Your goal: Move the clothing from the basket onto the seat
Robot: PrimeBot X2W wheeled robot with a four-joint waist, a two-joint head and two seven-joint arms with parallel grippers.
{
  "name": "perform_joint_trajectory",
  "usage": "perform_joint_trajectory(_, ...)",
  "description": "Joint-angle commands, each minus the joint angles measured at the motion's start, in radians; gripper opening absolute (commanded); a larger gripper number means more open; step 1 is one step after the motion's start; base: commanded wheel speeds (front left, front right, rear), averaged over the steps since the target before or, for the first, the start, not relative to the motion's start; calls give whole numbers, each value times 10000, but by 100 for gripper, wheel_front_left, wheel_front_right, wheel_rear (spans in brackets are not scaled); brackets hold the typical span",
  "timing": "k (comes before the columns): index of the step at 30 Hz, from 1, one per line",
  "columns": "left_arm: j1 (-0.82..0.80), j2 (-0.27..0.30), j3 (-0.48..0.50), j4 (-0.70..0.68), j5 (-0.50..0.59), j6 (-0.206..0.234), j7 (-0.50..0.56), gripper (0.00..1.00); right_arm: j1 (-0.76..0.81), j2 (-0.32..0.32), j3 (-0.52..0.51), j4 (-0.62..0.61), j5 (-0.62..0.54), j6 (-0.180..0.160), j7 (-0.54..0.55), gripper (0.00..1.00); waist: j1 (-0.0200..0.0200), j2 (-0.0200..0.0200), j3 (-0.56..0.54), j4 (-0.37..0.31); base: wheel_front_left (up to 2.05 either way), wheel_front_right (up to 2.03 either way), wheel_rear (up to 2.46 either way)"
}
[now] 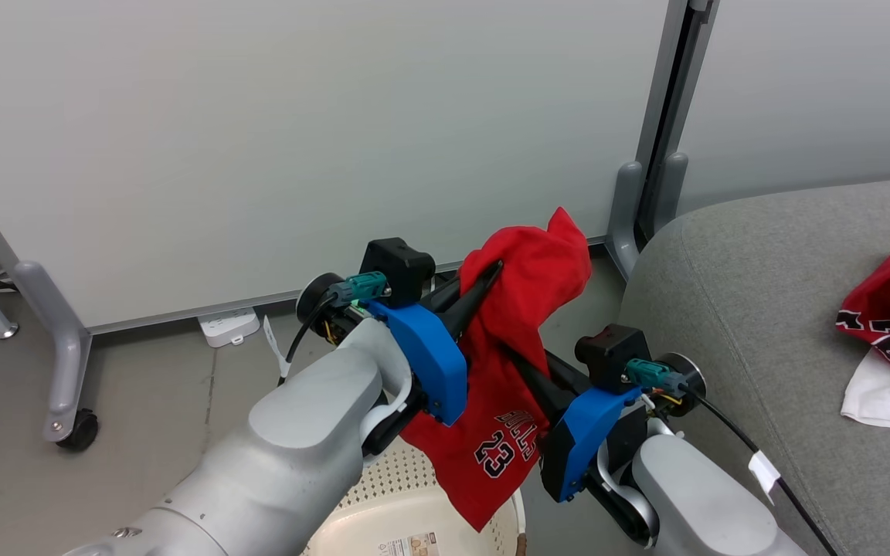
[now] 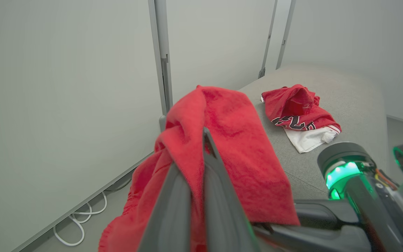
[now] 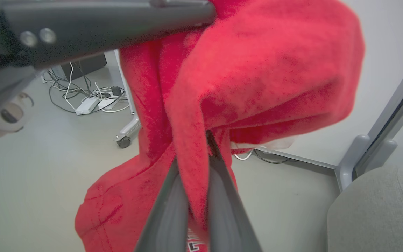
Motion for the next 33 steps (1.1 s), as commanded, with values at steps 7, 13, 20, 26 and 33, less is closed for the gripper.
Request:
perform_joint_trajectory(7,-214,3,-152,36,-208,-32,-90,0,-247,-25,169,265,135,-3,-194,0,-1,0,-9,-104,0,0,0)
perform_joint_trajectory(13,-157,14,-271,7,-415,-32,-107,100,-346,38,273,436,197,-3,-364,0,-1,0,-18,-198,0,0,0)
perform_joint_trajectory(20,222,376,60,-220,-466,-30,-136,100,-430,27,241,461,188,-3,-490,0,-1,0,40,-239,0,0,0)
perform_joint_trajectory(26,1524,1122,1566,-1503,672,253,-124,100,-411,-76,226,356,164,-3,-534,0,-1,0,142,-320,0,0,0)
perform_joint_trajectory(33,4193,1905,3726,-3837,2725,860,-127,100,-269,-259,193,133,-31,-3,-419,0,-1,0,241,-387,0,0,0)
